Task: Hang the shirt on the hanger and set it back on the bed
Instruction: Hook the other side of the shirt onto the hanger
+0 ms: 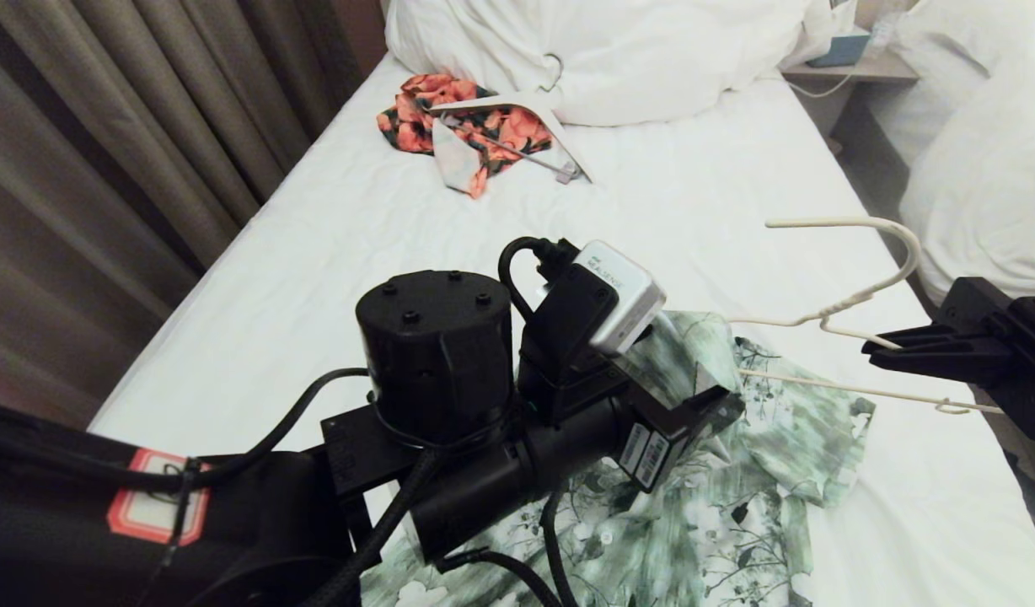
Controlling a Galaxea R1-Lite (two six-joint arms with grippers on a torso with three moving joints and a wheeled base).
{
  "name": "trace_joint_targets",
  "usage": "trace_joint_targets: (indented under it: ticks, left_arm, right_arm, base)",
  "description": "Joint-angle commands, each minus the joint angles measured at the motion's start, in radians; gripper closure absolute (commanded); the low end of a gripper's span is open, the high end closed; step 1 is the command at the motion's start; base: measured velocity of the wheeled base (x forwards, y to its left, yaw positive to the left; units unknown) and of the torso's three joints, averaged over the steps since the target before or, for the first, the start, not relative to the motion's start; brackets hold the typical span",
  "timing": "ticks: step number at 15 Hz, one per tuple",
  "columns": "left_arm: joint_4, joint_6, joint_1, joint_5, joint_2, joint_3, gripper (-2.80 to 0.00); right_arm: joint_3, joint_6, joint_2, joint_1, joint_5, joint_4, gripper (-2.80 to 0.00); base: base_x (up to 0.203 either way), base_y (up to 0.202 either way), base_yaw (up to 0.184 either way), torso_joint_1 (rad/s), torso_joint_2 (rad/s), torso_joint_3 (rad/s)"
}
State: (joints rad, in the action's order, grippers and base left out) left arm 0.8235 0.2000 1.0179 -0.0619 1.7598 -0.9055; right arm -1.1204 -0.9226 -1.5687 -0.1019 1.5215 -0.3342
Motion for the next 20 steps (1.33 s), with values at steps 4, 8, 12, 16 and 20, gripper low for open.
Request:
trace_joint_targets:
  ticks: [4, 8, 12, 16, 20]
  left_arm:
    - [0.005, 0.002, 0.006, -0.002, -0.04, 0.027, -2.8]
    - [0.003, 0.004, 0.022, -0.026, -0.101, 0.105, -2.8]
    - [0.005, 0.006, 0.033, -0.047, -0.1, 0.091, -2.8]
    - [0.005, 0.014, 0.03, -0.043, -0.035, 0.021, -2.8]
    - [0.006, 0.025, 0.029, -0.026, 0.019, 0.002, -2.8]
  right_arm:
    - [-0.004, -0.006, -0.008, -0.005, 0.009, 0.0, 0.0]
    - [-0.015, -0.006, -0.011, -0.001, 0.009, 0.0, 0.0]
    - [-0.009, -0.006, -0.007, 0.01, 0.009, -0.002, 0.0]
    - [-0.003, -0.006, -0.004, 0.02, 0.009, -0.003, 0.0]
    - [-0.002, -0.006, -0.007, 0.018, 0.009, -0.002, 0.0]
  base:
    - [0.0, 0.0, 0.0, 0.0, 0.0, 0.0]
    - [0.0, 0.0, 0.0, 0.0, 0.0, 0.0]
    - [0.0, 0.0, 0.0, 0.0, 0.0, 0.0]
    - [0.0, 0.0, 0.0, 0.0, 0.0, 0.0]
    - [0.0, 0.0, 0.0, 0.0, 0.0, 0.0]
